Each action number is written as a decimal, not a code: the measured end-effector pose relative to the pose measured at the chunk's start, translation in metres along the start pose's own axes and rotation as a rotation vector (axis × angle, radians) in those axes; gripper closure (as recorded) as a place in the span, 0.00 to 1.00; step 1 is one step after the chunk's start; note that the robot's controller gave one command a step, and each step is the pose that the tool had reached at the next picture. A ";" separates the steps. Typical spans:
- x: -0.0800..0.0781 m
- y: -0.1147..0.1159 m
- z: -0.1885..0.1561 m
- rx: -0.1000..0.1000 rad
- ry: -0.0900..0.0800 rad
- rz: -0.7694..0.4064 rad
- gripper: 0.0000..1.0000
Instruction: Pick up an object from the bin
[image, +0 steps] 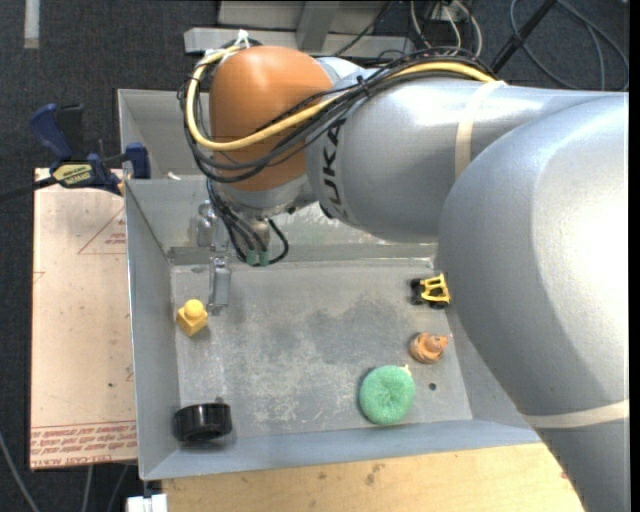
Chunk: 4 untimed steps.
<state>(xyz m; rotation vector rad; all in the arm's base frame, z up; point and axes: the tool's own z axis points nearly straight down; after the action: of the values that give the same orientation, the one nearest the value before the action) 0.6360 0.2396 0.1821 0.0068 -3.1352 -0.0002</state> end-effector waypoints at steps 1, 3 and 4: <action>-0.002 -0.001 -0.005 -0.002 -0.008 0.003 0.00; 0.023 -0.029 0.033 -0.001 -0.008 -0.244 0.00; 0.032 -0.013 0.066 0.002 -0.010 -0.204 0.00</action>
Offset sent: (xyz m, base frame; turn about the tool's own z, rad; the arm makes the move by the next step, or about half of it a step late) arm -0.0183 -0.0027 -0.0837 -0.1564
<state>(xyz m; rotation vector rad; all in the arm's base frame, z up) 0.6034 0.2267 0.1160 0.3278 -3.1282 0.0011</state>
